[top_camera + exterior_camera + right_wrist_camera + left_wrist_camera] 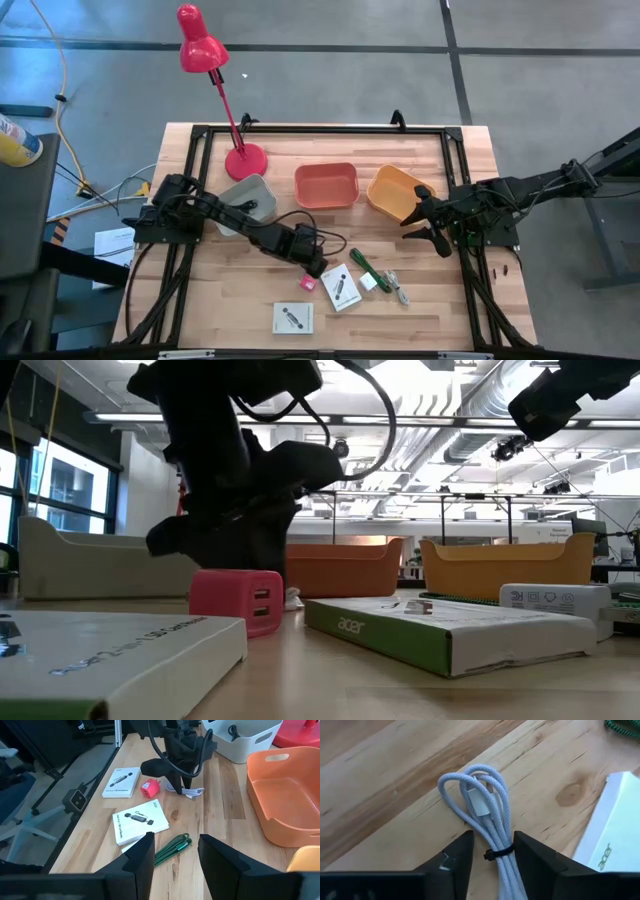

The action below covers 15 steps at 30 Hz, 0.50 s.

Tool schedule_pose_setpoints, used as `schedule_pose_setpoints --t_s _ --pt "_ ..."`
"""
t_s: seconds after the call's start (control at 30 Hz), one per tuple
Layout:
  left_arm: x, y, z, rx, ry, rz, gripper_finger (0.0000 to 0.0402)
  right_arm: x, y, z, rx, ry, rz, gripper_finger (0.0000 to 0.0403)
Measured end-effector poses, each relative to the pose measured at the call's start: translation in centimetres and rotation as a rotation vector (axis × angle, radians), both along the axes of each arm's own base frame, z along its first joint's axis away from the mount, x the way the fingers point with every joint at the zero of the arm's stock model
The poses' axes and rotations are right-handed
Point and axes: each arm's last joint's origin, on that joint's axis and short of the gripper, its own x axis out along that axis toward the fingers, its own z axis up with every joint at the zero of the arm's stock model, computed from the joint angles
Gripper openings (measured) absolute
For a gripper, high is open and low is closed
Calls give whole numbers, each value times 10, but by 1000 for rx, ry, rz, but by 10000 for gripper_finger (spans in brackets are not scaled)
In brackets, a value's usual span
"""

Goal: Pick and place items into bin
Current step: Put the left white charger cable into the gray bin

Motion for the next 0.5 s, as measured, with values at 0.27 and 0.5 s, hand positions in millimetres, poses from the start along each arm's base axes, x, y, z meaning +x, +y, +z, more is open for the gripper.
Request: schedule_pose_setpoints --t_s 0.27,0.5 --pt "3 -2 8 44 66 -198 89 0 0 0 1 0 0 142" --pt "7 -4 12 96 60 -424 79 0 0 0 0 0 1 142"
